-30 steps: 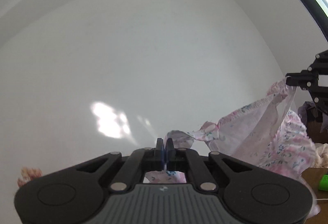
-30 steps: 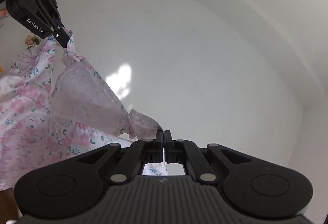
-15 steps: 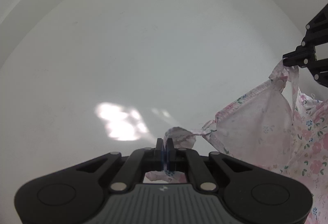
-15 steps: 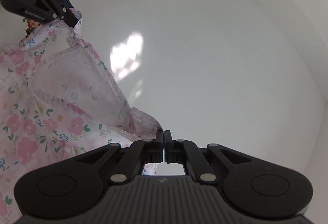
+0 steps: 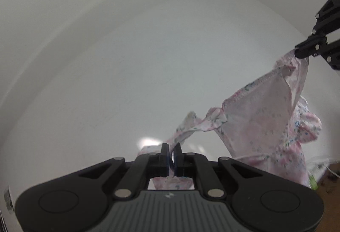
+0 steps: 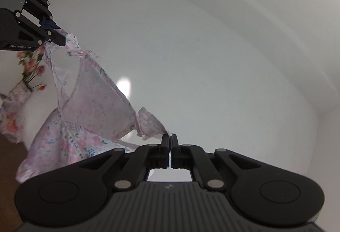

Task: Fold clothes
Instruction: 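Lift the dress up with both grippers and shake it out, then lay the dress flat on the table with both grippers and release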

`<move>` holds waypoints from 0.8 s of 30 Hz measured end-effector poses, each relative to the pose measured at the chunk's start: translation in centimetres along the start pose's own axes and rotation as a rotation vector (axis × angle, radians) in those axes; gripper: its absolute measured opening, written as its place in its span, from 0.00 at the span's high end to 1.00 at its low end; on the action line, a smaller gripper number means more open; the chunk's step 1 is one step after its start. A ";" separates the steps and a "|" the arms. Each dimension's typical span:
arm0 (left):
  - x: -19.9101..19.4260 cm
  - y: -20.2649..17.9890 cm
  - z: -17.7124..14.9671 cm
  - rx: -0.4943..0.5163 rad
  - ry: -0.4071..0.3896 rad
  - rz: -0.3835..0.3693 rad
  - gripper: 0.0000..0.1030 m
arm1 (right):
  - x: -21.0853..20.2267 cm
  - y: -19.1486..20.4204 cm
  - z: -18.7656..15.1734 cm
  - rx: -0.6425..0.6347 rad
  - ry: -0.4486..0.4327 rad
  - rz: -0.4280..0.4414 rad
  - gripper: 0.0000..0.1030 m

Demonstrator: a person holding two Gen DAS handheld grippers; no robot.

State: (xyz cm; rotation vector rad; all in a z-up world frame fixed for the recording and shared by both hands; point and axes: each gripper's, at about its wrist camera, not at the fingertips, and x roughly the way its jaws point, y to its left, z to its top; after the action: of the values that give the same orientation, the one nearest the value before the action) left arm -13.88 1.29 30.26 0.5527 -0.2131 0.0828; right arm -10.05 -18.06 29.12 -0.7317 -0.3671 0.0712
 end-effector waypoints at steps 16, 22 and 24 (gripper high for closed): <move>-1.8 -5.1 -21.7 -0.638 0.760 -0.617 0.38 | -8.4 11.8 -15.8 0.492 0.765 0.620 0.53; 1.5 -9.0 -26.5 -0.833 0.893 -0.719 0.41 | -4.8 10.9 -20.3 0.600 0.879 0.614 0.57; 2.3 -10.0 -27.2 -0.846 0.931 -0.751 0.57 | -4.9 11.2 -21.7 0.622 0.915 0.608 0.61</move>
State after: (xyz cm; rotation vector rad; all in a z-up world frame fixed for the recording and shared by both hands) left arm -5.42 7.28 3.06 -0.3091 0.8475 -0.4641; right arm -6.29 -24.55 5.39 -0.1772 0.7407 0.3885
